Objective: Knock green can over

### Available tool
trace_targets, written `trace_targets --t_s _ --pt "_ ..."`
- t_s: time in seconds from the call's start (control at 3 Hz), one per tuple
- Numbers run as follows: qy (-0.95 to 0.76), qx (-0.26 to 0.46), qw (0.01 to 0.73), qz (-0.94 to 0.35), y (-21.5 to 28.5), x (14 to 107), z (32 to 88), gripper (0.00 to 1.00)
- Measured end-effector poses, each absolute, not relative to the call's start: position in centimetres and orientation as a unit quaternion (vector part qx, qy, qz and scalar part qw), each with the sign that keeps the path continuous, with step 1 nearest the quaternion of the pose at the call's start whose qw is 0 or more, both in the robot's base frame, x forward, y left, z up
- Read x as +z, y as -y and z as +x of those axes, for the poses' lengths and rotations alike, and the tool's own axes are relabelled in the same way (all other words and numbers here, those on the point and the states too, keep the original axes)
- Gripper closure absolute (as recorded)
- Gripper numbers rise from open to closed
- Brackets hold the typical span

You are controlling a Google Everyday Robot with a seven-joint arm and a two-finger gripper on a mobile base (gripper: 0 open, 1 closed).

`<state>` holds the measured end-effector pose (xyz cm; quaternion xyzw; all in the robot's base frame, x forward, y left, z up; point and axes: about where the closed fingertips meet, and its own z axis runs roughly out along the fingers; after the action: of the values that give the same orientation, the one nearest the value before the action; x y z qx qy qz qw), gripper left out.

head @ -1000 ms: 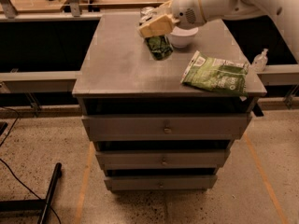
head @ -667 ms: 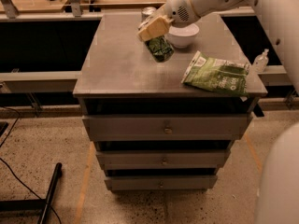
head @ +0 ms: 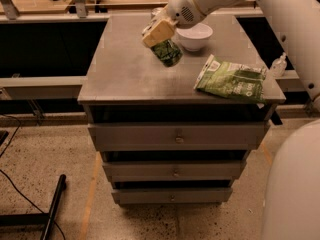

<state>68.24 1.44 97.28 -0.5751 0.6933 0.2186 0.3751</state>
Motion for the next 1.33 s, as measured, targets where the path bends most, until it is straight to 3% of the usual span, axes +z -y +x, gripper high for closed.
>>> trace_targets --t_s 0.33,1.0,1.33 --pt "-0.676 0.146 0.330 -0.643 -4.3 95.8 68.2 1.00" --pt "-0.650 0.019 0.141 -0.747 -7.0 88.5 68.6 1.00" --pt "-0.650 -0.004 0.081 -0.756 -7.4 86.3 69.0 0.82"
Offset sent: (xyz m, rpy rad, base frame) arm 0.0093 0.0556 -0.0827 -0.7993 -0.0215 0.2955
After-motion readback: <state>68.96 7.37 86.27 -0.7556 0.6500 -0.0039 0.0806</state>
